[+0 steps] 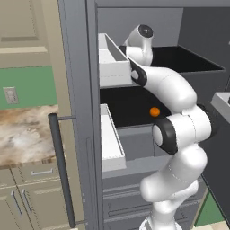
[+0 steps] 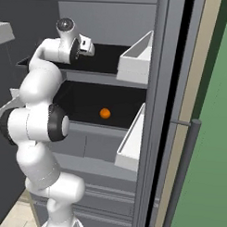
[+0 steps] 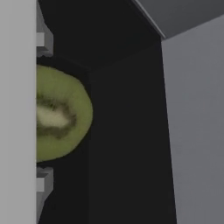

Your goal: Retrieve the kiwi and tangerine from the fridge and place them into the bowl on the dining table.

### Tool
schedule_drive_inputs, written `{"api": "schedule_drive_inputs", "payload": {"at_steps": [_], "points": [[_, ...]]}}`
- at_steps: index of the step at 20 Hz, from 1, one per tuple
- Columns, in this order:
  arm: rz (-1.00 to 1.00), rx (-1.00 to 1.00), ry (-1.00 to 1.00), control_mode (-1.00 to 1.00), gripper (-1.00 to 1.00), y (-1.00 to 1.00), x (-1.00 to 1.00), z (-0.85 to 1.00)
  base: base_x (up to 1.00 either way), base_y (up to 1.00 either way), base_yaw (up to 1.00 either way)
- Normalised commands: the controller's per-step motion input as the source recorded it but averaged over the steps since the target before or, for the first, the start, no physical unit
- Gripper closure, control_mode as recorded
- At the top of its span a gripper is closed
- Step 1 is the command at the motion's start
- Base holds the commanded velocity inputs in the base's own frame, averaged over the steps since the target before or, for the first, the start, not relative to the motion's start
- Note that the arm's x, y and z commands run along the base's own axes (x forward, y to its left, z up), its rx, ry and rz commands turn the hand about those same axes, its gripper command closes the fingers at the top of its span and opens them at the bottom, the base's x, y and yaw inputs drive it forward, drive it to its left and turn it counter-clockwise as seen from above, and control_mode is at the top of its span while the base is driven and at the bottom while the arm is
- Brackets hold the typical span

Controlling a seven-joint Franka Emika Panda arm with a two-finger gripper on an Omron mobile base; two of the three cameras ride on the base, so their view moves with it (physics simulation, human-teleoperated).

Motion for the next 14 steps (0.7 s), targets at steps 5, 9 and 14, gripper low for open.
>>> {"api": "schedule_drive_inputs", "payload": {"at_steps": [5,9,14], "points": [[0.00,0.00,0.06,-1.00,-1.00,0.00,0.37,-0.06,0.00,0.00,0.00],[0.00,0.00,0.06,-1.00,-1.00,0.00,0.31,-0.03,0.00,0.00,0.00],[0.00,-0.04,0.05,-1.00,-1.00,0.12,-0.05,-0.32,0.00,0.00,0.00]]}}
